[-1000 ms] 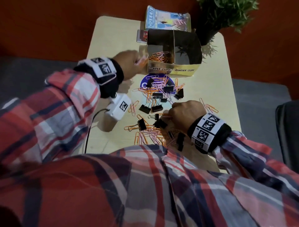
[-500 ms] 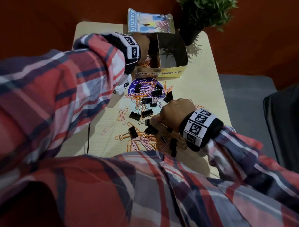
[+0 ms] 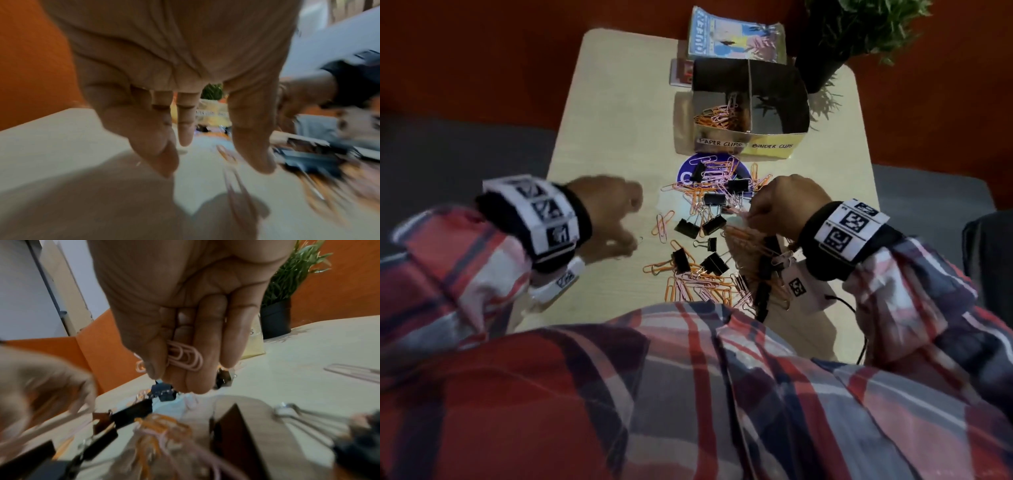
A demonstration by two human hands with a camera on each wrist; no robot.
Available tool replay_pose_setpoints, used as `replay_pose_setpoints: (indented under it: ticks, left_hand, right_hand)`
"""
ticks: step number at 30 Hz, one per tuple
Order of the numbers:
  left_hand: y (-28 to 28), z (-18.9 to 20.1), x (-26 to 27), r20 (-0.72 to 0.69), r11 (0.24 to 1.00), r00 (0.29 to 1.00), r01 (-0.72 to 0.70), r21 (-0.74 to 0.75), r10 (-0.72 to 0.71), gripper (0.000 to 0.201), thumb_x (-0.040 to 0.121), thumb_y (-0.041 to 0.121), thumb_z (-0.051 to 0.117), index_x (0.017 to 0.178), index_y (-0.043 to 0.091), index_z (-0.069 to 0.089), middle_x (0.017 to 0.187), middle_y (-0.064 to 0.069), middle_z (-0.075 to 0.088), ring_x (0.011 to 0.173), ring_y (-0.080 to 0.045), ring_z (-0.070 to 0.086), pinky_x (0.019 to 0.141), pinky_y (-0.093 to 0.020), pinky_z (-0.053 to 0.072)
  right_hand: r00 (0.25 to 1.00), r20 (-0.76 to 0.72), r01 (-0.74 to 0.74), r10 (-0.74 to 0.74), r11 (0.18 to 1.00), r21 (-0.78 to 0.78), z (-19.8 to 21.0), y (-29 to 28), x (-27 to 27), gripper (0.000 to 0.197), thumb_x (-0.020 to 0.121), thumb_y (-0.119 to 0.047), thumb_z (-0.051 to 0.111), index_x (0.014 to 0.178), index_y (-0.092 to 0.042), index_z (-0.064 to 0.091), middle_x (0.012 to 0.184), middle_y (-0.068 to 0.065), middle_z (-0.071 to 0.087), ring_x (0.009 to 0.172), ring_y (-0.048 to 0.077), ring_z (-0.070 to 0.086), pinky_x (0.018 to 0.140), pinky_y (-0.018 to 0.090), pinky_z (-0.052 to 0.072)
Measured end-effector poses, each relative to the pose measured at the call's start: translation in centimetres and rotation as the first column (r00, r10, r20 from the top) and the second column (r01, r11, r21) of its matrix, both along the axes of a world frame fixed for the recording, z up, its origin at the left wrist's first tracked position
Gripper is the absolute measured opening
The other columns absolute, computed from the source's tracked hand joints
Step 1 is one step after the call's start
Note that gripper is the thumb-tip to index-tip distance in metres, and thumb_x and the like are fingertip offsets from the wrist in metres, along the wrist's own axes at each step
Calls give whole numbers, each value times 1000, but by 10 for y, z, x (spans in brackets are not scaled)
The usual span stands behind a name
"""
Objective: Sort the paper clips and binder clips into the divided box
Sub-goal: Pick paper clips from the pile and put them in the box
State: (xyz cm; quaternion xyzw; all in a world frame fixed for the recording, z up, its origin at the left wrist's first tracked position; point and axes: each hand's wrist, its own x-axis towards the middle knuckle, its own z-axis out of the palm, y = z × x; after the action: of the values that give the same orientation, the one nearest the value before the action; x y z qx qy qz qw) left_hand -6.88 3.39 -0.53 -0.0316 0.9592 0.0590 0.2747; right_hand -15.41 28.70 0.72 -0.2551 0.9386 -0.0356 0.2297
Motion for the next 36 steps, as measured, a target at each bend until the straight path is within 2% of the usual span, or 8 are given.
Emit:
replay_pose_setpoints:
  ticks: [8, 16, 20, 22, 24, 29, 32, 36]
  left_hand:
    - [4, -25, 20, -130, 985, 988, -59, 159, 80, 11, 85, 12, 62, 88, 21, 56, 87, 7, 50, 83, -17, 47, 69, -25, 31]
    - [11, -27, -24, -205, 977, 972, -70, 202, 112, 14, 83, 12, 66, 94, 19, 60, 103, -3, 58, 93, -22, 53, 73, -28, 37]
    - [21, -28, -37, -200, 960, 975, -43, 277, 101, 35, 89, 21, 61, 122, 22, 49, 120, -4, 51, 108, -25, 54, 82, -30, 40]
    - [27, -28, -41, -190, 948, 976, -40, 317, 105, 48, 91, 30, 57, 135, 21, 40, 127, -7, 45, 111, -27, 53, 84, -31, 40]
    - [33, -29, -45, -190, 947, 973, -70, 312, 135, 57, 89, 42, 56, 137, 21, 37, 125, -7, 42, 105, -28, 54, 79, -31, 40]
    - [51, -31, -56, -234, 974, 961, -98, 203, 146, 72, 72, 56, 63, 130, 22, 38, 117, -8, 45, 95, -34, 59, 76, -37, 49]
    - [54, -28, -61, -200, 982, 975, -55, 182, 92, 54, 76, 44, 68, 121, 22, 47, 120, -7, 44, 94, -33, 57, 73, -34, 45]
    - [48, -29, -60, -177, 973, 983, -10, 229, 52, 36, 85, 35, 64, 118, 29, 52, 120, -4, 42, 100, -29, 55, 77, -33, 44]
  right_hand:
    - [984, -177, 4, -21, 995, -99, 44, -28, -50, 13, 87, -28, 64, 86, -19, 74, 82, 0, 71, 80, 19, 66, 74, 28, 50]
    - [899, -419, -95, 129, 990, 102, 43, -105, -99, 29, 91, -31, 51, 113, -17, 63, 105, 14, 65, 92, 32, 60, 83, 42, 45]
    - [937, -316, -109, 146, 985, 132, 24, -112, -103, 29, 92, -32, 50, 107, -13, 65, 107, 14, 67, 83, 32, 59, 69, 33, 43]
    - [946, -300, -90, 119, 990, 109, 26, -106, -101, 30, 88, -38, 54, 105, -19, 69, 110, 11, 68, 90, 33, 61, 76, 36, 49]
    - [936, -342, -69, 83, 996, 52, 33, -95, -94, 25, 88, -35, 54, 104, -25, 70, 111, 9, 67, 102, 35, 60, 85, 40, 49]
    - [936, -289, -193, 201, 980, 54, 28, -69, -58, 20, 84, -32, 59, 99, -27, 71, 96, 5, 71, 85, 28, 63, 74, 32, 48]
    - [916, -138, -323, 376, 897, 301, 9, -63, -47, 42, 81, -35, 66, 122, -27, 58, 115, 5, 64, 98, 28, 61, 79, 37, 51]
    - [904, -63, -372, 423, 850, 373, -7, -60, -50, 75, 78, -41, 71, 142, -24, 37, 139, 3, 47, 117, 30, 55, 91, 43, 48]
